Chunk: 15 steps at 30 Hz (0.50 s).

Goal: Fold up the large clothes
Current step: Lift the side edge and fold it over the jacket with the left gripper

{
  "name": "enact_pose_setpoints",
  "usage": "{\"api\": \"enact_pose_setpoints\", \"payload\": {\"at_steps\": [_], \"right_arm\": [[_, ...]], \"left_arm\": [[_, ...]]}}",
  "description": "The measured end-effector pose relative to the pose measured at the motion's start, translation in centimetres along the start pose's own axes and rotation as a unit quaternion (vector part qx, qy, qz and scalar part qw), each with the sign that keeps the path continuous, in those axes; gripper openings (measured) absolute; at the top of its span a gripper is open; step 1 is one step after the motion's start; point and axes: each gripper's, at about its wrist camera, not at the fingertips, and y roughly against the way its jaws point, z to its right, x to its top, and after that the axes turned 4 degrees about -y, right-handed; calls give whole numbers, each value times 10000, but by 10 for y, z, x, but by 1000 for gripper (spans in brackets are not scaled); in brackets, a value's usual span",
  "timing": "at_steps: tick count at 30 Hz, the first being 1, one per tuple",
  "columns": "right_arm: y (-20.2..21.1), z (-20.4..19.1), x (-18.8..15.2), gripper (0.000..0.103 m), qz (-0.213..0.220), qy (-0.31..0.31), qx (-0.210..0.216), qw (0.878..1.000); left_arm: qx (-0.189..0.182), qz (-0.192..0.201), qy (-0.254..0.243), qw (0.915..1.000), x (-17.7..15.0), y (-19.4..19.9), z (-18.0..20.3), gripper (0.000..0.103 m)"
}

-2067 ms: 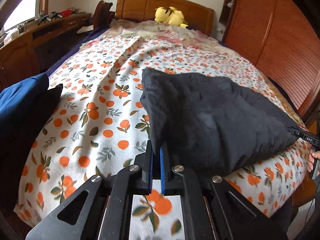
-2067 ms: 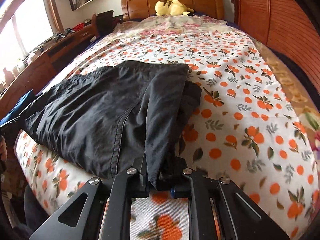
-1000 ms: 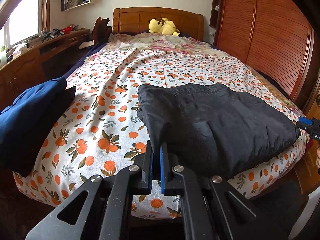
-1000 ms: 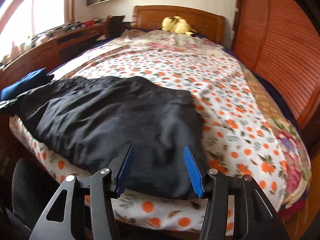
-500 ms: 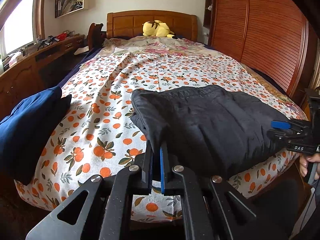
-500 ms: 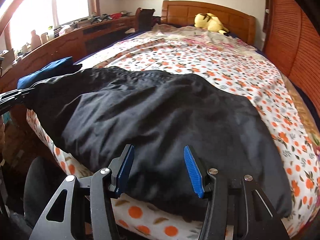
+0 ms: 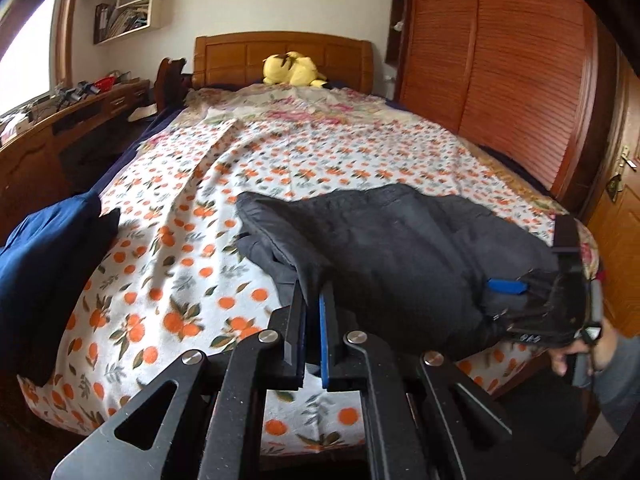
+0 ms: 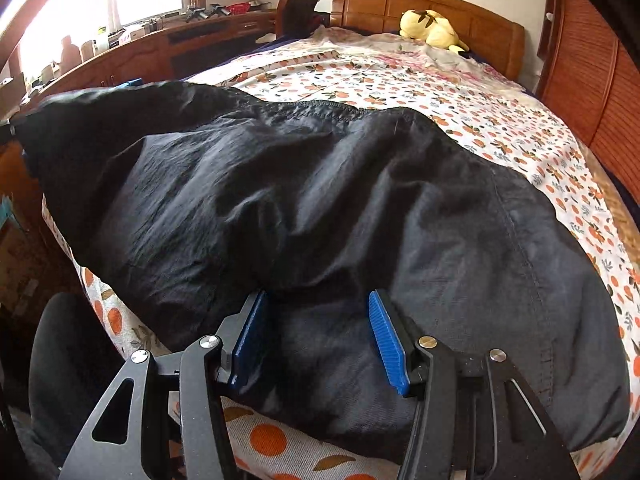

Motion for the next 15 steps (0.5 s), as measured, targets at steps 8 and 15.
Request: {"api": "enact_pose_setpoints", "payload": {"at_steps": [8,15], "right_arm": [[37,22,-18,54,301,-252,55,9992],[78,81,-51,54,642,-639,-468,9948]], "left_arm": [[-473,191,-602,9969,49,7,67,3],[-997,227,-1039,9893,86,-12,145,3]]}}
